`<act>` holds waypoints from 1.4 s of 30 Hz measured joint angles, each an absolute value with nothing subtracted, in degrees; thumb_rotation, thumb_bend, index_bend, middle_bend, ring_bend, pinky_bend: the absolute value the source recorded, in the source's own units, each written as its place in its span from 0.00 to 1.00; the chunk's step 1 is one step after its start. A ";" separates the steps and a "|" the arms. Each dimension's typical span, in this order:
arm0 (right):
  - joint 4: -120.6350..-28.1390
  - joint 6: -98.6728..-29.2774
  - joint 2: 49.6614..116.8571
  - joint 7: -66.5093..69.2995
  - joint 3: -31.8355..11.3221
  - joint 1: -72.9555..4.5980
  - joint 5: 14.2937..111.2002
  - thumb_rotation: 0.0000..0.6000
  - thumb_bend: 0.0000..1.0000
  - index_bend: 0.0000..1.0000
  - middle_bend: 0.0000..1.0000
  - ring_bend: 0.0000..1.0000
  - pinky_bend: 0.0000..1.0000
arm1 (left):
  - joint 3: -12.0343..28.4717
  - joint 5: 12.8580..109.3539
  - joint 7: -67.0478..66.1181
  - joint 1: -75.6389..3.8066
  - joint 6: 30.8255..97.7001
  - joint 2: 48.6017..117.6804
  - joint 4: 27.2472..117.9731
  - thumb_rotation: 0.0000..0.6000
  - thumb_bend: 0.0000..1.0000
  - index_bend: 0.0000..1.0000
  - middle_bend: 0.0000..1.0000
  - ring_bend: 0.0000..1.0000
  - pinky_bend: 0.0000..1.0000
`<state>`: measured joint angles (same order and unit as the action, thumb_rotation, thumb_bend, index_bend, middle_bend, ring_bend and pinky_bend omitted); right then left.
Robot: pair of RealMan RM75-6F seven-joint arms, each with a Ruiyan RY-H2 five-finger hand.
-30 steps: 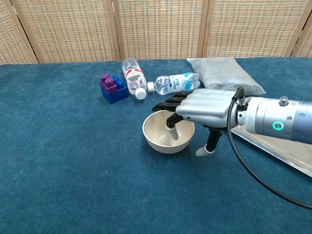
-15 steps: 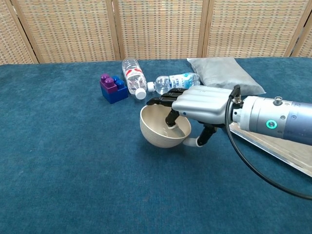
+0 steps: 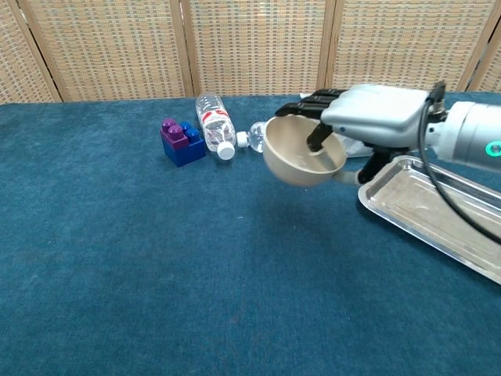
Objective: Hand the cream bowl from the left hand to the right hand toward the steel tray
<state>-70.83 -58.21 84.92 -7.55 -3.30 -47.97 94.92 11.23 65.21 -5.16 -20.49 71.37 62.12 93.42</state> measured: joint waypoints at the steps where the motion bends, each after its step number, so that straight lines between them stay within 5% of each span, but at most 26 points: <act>1: -71.04 -58.21 83.76 -7.91 -3.22 -47.51 94.47 1.00 0.40 0.66 0.00 0.00 0.00 | 11.22 65.21 -5.13 -20.54 71.16 62.15 93.36 1.00 0.00 0.00 0.00 0.00 0.00; 9: -69.59 -59.41 75.58 -8.68 0.85 -39.81 91.11 1.00 0.40 0.66 0.00 0.00 0.00 | 11.04 65.76 -5.01 -20.62 70.64 62.17 93.57 1.00 0.00 0.00 0.00 0.00 0.00; 28: -68.09 -59.32 75.66 -7.84 3.69 -35.44 90.82 1.00 0.39 0.65 0.00 0.00 0.00 | 10.86 66.62 -5.36 -20.49 70.64 62.06 94.09 1.00 0.00 0.00 0.00 0.00 0.00; 30: -68.61 -59.07 75.22 -7.71 3.86 -35.31 90.95 1.00 0.32 0.57 0.00 0.00 0.00 | 10.84 66.69 -5.40 -20.44 70.71 62.04 94.19 1.00 0.00 0.00 0.00 0.00 0.00; 33: -68.95 -58.97 74.94 -7.97 3.94 -35.19 91.08 1.00 0.03 0.36 0.00 0.00 0.00 | 10.85 66.75 -5.46 -20.43 70.76 62.00 94.30 1.00 0.00 0.00 0.00 0.00 0.00; 34: -69.02 -59.00 74.91 -8.17 3.92 -35.13 91.06 1.00 0.00 0.34 0.00 0.00 0.00 | 10.84 66.76 -5.50 -20.42 70.78 61.98 94.34 1.00 0.00 0.00 0.00 0.00 0.00; 42: -71.90 -60.91 73.75 -11.35 3.17 -33.63 90.32 1.00 0.00 0.25 0.00 0.00 0.00 | 10.78 67.11 -5.39 -20.27 70.91 61.86 94.71 1.00 0.00 0.00 0.00 0.00 0.00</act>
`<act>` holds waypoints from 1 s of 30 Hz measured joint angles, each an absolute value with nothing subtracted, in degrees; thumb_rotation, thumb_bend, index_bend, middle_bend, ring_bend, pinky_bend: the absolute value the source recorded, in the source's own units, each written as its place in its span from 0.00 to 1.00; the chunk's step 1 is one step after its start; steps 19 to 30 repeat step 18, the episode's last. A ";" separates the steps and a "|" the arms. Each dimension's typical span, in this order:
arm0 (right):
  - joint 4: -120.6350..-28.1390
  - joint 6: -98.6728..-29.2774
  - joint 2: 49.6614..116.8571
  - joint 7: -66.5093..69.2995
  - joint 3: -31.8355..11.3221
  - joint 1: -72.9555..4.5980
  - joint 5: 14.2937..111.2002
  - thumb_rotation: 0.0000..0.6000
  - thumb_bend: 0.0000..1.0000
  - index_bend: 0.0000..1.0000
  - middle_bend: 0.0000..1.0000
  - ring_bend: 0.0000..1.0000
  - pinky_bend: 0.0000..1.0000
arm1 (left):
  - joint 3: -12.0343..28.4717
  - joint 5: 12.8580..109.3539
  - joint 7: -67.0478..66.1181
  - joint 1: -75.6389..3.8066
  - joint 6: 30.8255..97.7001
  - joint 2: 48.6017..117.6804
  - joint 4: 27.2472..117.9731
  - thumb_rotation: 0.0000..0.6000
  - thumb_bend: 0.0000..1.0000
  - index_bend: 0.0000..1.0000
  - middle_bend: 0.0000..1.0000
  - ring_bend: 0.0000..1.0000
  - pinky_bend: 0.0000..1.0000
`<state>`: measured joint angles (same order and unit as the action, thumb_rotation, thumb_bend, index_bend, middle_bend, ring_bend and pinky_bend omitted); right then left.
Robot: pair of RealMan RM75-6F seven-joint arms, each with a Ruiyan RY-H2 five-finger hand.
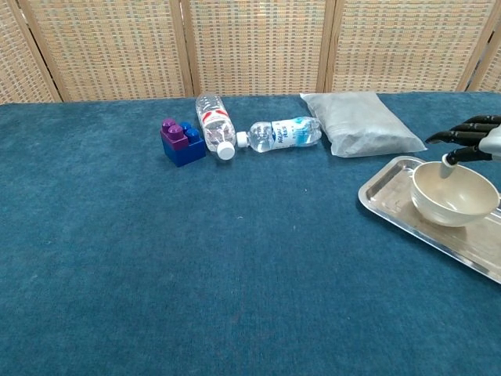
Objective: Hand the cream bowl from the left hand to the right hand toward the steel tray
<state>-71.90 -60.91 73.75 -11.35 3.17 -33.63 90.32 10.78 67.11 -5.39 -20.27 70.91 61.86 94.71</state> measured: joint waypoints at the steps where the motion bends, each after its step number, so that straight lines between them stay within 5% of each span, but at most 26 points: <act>1: -72.49 -61.47 73.43 -11.67 3.09 -33.34 90.32 1.00 0.00 0.25 0.00 0.00 0.00 | 10.74 67.23 -5.31 -20.22 70.96 61.82 94.76 1.00 0.00 0.00 0.00 0.00 0.00; 6: -76.90 -65.67 71.01 -11.91 2.81 -31.07 90.52 1.00 0.00 0.22 0.00 0.00 0.00 | 10.49 68.13 -4.90 -19.86 71.50 61.64 95.12 1.00 0.00 0.00 0.00 0.00 0.00; 12: -82.87 -73.28 68.50 -12.07 2.49 -25.86 89.78 1.00 0.00 0.00 0.00 0.00 0.00 | 9.64 70.11 -4.62 -18.76 73.28 61.75 95.21 1.00 0.00 0.00 0.00 0.00 0.00; 18: -85.38 -84.66 69.60 -11.70 1.42 -18.08 87.51 1.00 0.00 0.00 0.00 0.00 0.00 | 7.28 74.47 -4.80 -15.70 78.70 63.23 93.52 1.00 0.00 0.00 0.00 0.00 0.00; 30: -85.38 -84.66 69.60 -11.70 1.42 -18.08 87.51 1.00 0.00 0.00 0.00 0.00 0.00 | 7.28 74.47 -4.80 -15.70 78.70 63.23 93.52 1.00 0.00 0.00 0.00 0.00 0.00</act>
